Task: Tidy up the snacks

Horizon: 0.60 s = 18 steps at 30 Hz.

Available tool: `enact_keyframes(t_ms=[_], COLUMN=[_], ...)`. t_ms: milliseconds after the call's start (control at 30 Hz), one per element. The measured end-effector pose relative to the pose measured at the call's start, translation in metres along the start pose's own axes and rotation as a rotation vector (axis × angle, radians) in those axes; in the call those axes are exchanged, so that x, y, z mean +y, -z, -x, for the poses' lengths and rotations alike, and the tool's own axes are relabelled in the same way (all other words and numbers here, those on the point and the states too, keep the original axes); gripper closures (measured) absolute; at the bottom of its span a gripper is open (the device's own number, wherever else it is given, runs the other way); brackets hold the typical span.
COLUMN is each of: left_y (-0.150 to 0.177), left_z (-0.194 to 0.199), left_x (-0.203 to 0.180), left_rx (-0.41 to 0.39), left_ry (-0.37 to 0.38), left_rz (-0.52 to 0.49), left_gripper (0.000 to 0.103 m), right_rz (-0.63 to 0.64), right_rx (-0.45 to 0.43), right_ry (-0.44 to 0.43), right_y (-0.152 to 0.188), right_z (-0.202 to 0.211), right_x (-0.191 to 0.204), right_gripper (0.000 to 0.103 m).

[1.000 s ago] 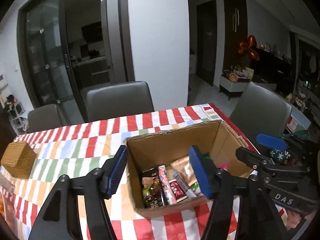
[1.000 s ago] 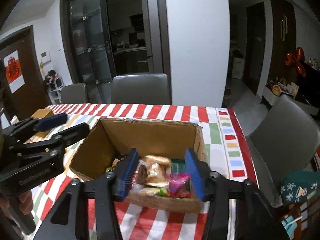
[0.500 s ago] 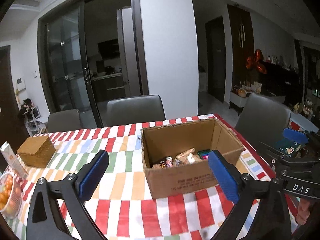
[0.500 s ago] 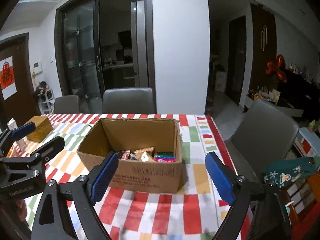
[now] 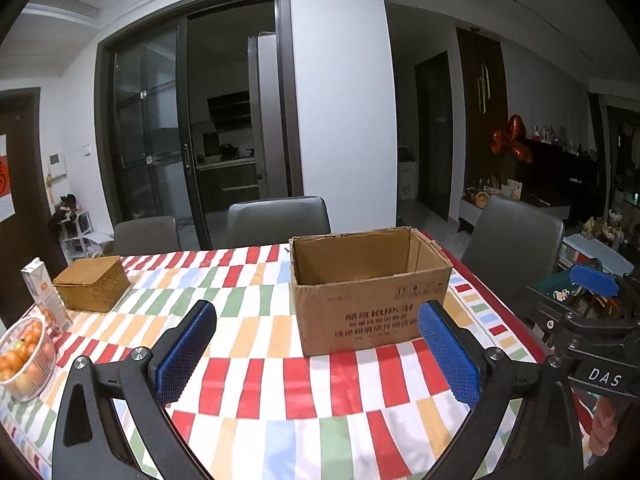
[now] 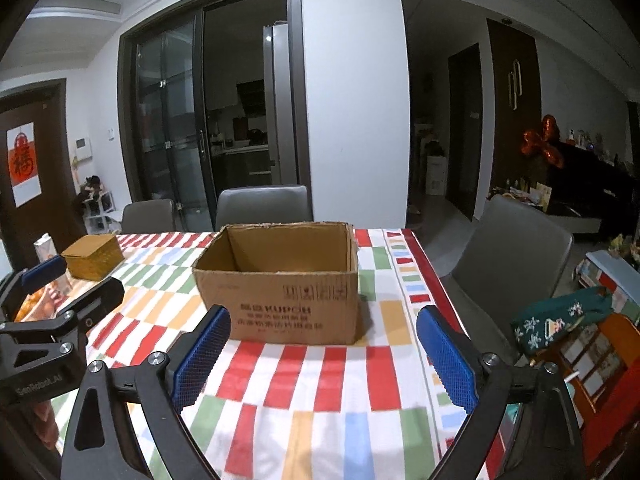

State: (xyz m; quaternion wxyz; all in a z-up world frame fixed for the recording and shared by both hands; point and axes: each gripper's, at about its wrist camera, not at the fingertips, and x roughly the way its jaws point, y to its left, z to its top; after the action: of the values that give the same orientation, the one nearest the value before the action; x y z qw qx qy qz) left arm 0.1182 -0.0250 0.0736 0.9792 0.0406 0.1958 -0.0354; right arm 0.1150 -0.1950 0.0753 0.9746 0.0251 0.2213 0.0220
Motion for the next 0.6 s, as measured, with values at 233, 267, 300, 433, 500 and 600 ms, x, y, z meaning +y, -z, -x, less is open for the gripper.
enact_keyframes(t_ms=[233,267,300,433,500,600], left_y=[0.014,0.016,0.020,0.028,0.031,0.034], left_z=[0.024,0.028,0.030,0.039,0.042,0.047], left_x=[-0.002,-0.003,-0.003,-0.004,-0.004,-0.005], left_rx=[0.007,0.009,0.012,0.039,0.055,0.066], left_ry=[-0.019,-0.021,-0.018,-0.010,0.001,0.007], left_rz=[0.004,-0.003,-0.009,-0.006,-0.002,0.006], left_gripper=[0.000,0.000,0.000,0.000,0.000,0.000], right_rz=[0.011,0.011,0.013,0.013,0.020,0.032], right_rx=[-0.016,-0.016,-0.015,-0.011,-0.014,-0.015], right_ry=[0.010,0.009,0.010,0.011,0.016,0.026], right_y=[0.020,0.023,0.026,0.036,0.039,0.043], right_z=[0.028,0.030,0.034,0.045,0.050,0.057], right_x=[0.000,0.000,0.001,0.001,0.001,0.002], right_gripper=[0.008,0.008,0.007,0.007,0.007,0.007])
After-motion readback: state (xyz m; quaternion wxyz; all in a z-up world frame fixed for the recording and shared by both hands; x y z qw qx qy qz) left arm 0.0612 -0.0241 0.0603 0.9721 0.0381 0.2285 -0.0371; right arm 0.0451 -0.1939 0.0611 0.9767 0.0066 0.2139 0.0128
